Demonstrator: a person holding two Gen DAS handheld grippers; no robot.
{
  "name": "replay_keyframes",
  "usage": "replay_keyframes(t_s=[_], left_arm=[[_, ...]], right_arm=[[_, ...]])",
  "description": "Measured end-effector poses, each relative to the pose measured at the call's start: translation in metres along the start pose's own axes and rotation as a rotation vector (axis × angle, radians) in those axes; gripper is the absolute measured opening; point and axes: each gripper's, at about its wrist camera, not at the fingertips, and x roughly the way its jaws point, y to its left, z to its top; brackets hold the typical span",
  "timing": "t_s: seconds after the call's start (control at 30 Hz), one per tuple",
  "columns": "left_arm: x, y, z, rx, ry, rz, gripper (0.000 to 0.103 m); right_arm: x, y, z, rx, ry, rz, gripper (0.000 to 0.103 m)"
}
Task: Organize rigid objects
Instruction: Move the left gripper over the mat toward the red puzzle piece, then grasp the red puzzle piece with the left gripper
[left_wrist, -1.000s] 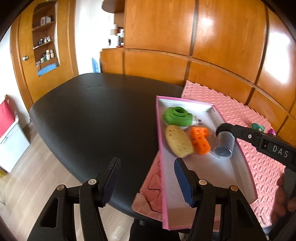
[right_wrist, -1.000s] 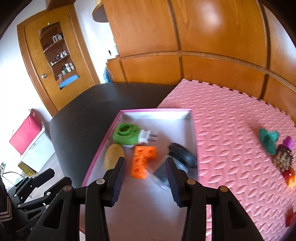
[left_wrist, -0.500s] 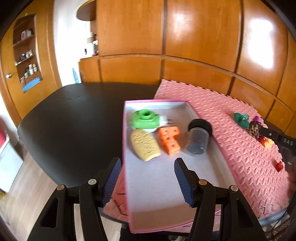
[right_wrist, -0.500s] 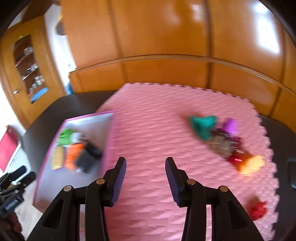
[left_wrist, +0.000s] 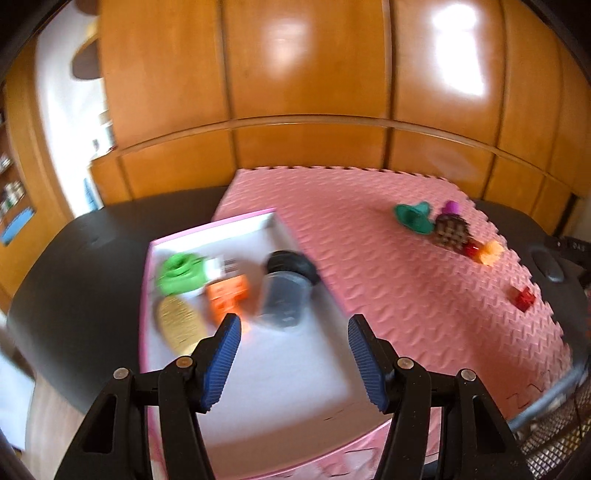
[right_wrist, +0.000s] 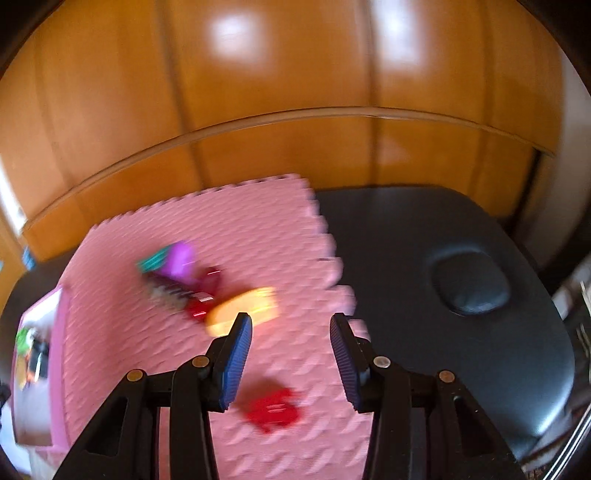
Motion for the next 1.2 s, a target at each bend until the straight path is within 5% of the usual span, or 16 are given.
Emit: replay_keyframes(t_s=[0.2, 0.7, 1.13, 1.2], left_arm=[[0.021, -0.06, 0.01, 0.116, 0.046, -0.116, 0.061], [0.058, -0.214, 0.009, 0.351, 0.144, -0.484, 0.061], [0.099, -0.305, 0.015, 0.473, 0.115, -0.568, 0.069], [0.107, -0.313, 0.013, 0.489, 0.112, -0.561, 0.061]], right_arm=[[0.0, -0.048, 0.0, 0.248, -0.018, 0.049, 0.044], [0.01, -0.062, -0.005, 0.335, 0.037, 0.085, 0.044], [0.012, -0.063, -0.004, 0.356, 0.046, 0.118, 0.044], [0.013, -0.062, -0.004, 0.351, 0.05, 0.12, 0.044]])
